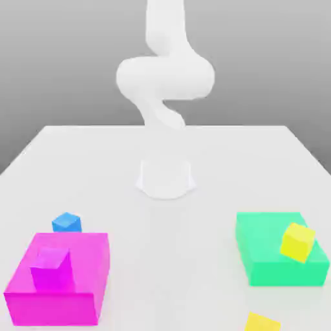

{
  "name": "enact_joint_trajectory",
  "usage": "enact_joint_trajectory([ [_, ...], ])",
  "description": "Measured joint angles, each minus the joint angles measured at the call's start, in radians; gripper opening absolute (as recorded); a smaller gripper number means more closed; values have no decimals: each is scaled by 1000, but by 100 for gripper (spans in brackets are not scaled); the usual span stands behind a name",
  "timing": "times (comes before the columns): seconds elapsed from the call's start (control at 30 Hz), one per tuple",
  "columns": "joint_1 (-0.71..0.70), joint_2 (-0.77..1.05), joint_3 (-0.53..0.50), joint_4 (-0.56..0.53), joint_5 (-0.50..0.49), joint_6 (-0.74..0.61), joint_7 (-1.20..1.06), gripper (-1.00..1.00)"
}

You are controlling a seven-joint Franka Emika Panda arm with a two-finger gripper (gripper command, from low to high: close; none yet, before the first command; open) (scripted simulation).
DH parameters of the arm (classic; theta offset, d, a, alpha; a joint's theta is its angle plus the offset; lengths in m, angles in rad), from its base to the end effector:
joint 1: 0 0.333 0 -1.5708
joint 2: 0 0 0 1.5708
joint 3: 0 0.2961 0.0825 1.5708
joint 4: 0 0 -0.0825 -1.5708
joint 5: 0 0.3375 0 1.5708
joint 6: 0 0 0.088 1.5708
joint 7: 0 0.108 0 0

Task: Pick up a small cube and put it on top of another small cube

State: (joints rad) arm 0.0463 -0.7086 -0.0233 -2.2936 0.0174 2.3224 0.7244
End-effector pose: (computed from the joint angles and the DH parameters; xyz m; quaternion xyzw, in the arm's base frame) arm 0.3464 0.0052 0.6684 -0.8748 0.3236 -0.3295 0.1466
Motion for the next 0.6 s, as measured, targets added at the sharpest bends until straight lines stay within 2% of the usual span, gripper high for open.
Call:
enact_joint_trajectory([
  [0.33,159,370,-69,26,85,90,-315,0],
  [0.6,225,659,-55,47,136,161,-552,0],
])
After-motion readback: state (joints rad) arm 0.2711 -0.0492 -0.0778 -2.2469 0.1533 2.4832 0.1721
